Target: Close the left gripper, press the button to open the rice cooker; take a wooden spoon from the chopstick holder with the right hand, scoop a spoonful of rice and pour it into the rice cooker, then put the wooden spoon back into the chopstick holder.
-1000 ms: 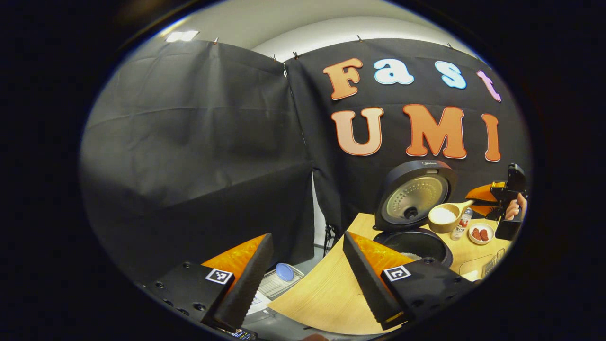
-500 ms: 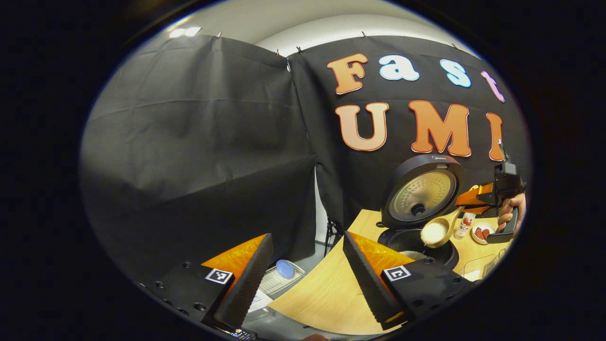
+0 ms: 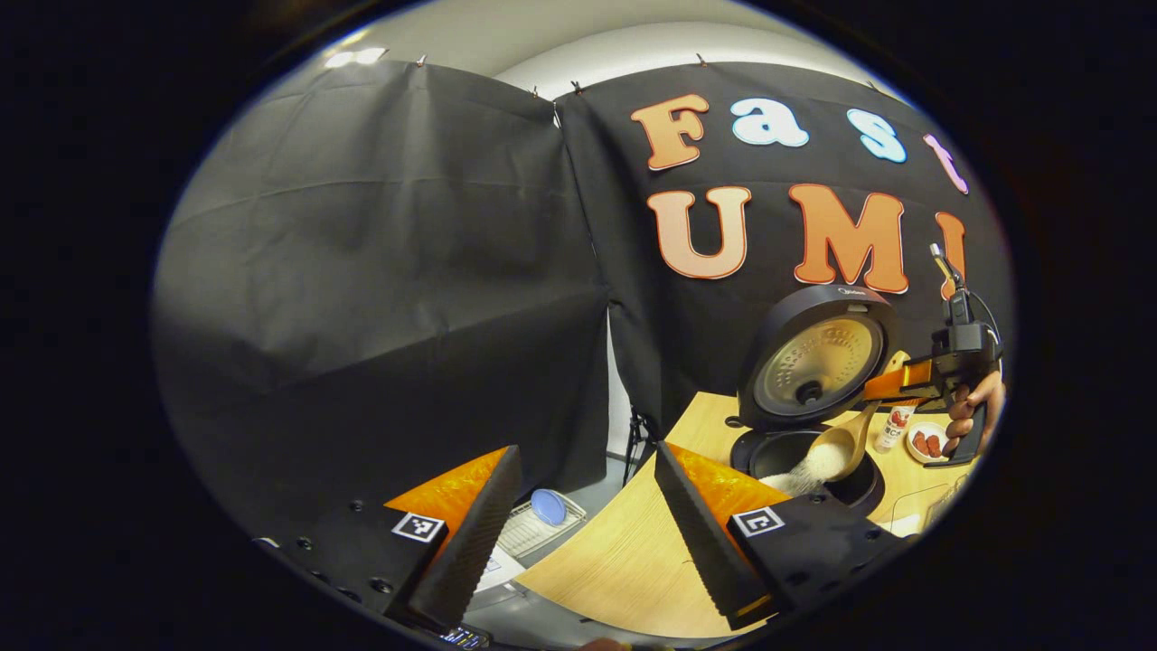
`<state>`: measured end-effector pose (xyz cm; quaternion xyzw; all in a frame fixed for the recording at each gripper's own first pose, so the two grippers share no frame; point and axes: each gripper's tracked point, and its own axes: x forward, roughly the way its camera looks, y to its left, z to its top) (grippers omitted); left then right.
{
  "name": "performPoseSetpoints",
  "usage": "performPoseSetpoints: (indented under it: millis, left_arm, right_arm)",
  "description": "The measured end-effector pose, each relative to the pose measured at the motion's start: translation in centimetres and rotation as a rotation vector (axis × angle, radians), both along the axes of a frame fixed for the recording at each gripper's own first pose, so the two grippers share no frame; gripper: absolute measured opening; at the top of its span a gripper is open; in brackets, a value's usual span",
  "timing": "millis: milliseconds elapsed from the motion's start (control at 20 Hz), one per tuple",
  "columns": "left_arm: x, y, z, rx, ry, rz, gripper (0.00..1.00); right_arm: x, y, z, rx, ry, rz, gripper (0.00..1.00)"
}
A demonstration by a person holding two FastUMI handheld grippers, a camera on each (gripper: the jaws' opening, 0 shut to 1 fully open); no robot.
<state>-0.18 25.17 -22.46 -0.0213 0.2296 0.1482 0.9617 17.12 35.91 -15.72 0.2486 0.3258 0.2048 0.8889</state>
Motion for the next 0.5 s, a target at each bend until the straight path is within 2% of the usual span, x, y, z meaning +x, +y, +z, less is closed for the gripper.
performPoseSetpoints:
  millis: [500]
  left_arm:
    - [0.4, 0.0, 0.4, 0.015, -0.012, -0.003, 1.00]
  right_arm:
    - [0.0, 1.4, 2.2, -0.155, -0.160, 0.098, 0.06]
